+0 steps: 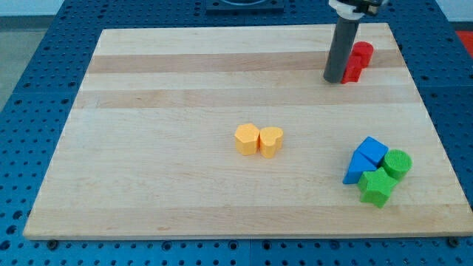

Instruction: Touch the left of the blue triangle

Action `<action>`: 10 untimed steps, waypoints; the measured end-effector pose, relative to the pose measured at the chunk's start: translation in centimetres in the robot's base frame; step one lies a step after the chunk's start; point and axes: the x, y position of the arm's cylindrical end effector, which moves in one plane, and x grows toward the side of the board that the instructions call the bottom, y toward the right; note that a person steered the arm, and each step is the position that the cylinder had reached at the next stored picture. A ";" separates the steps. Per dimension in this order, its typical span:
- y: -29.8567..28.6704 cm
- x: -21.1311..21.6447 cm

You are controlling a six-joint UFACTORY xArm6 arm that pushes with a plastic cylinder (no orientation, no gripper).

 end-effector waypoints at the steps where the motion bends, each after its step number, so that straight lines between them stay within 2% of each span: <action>1: 0.0 0.1; 5: -0.6 1.0; 6: -1.6 6.0; 8: -1.6 6.2; 9: -2.0 8.0; 10: -2.0 12.2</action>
